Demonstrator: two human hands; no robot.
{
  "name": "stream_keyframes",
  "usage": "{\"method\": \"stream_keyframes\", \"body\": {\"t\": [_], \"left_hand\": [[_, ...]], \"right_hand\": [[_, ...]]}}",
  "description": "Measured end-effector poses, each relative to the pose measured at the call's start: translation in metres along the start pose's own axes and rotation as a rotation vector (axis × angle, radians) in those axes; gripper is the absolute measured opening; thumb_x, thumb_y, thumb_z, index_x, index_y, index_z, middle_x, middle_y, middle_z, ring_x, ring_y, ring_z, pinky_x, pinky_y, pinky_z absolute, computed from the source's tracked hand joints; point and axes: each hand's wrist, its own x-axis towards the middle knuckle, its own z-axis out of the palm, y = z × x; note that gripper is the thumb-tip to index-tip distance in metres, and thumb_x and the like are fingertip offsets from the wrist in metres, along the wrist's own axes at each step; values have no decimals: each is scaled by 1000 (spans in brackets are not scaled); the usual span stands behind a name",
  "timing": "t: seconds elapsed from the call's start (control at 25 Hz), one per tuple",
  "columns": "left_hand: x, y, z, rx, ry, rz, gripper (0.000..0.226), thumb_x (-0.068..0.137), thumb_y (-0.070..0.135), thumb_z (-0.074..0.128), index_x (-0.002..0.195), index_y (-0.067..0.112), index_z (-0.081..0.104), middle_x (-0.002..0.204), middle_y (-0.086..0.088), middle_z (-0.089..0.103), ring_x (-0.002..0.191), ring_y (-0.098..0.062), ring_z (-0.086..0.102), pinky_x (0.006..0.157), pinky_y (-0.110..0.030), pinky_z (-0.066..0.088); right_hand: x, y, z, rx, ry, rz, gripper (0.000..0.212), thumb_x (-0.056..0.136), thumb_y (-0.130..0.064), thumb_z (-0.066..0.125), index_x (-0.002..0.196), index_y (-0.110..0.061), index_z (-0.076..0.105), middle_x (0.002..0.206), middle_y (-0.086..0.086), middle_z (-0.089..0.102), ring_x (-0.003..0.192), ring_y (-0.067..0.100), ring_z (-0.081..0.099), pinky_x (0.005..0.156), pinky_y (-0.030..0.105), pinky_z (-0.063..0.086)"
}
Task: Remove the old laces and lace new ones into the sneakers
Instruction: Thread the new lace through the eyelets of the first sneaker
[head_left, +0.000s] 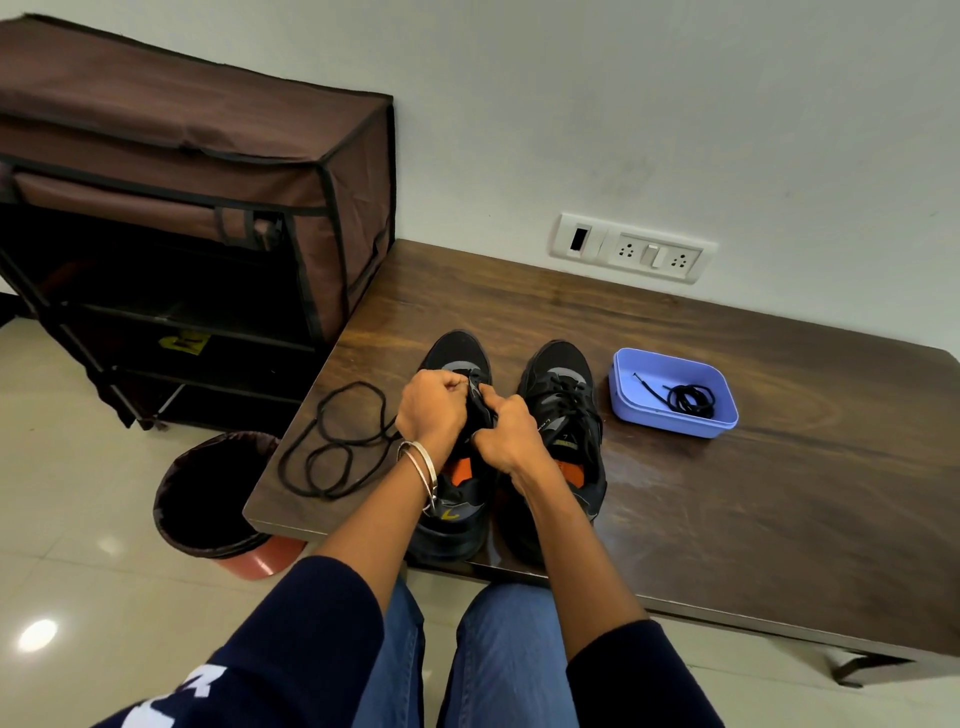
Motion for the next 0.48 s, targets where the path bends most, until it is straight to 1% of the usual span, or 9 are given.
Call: {"method": "stream_keyframes", "body": {"t": [0.12,0.2,0.28,0.36,0.44,0.48], "left_hand": [[3,0,0,-2,-16,-43,26,91,27,58,72,19,73,80,7,68,80,-21,64,63,-32,51],[3,3,2,21,-23,-70,25,91,26,57,72,18,72,78,5,66,78,-22,63,63,-33,51],[4,7,4,39,-22,-101,25,90,25,56,72,18,71,80,1,66,79,-24,63,61,-32,49],[8,10,5,27,-25,-168,22,88,27,58,71,19,70,83,-2,69,81,-26,65,61,-31,49],[13,11,4,-21,-36,-244,15,84,29,63,81,20,73,91,-5,70,85,-28,66,67,-32,54],[15,10,4,-57,-43,-266,15,83,29,64,85,19,74,94,-7,70,85,-29,66,69,-32,55]], "right_hand": [[-1,1,-1,-11,-5,-1,77,83,1,51,152,-23,27,142,12,33,131,32,40,106,34,41],[-2,1,1,-44,-13,-9,78,83,0,52,153,-21,25,141,13,33,132,33,38,108,35,38],[-2,1,2,-66,-21,-21,78,83,-1,52,153,-20,23,141,14,33,132,35,37,109,37,37],[-2,2,1,-67,-27,-26,77,83,-2,52,153,-20,24,140,13,33,131,35,37,109,37,37],[-1,3,-1,-83,-38,-39,76,85,-2,53,153,-19,24,139,13,34,131,34,38,108,33,37],[-1,3,-2,-92,-42,-44,76,85,-2,53,153,-19,24,139,13,34,131,33,38,106,32,37]]}}
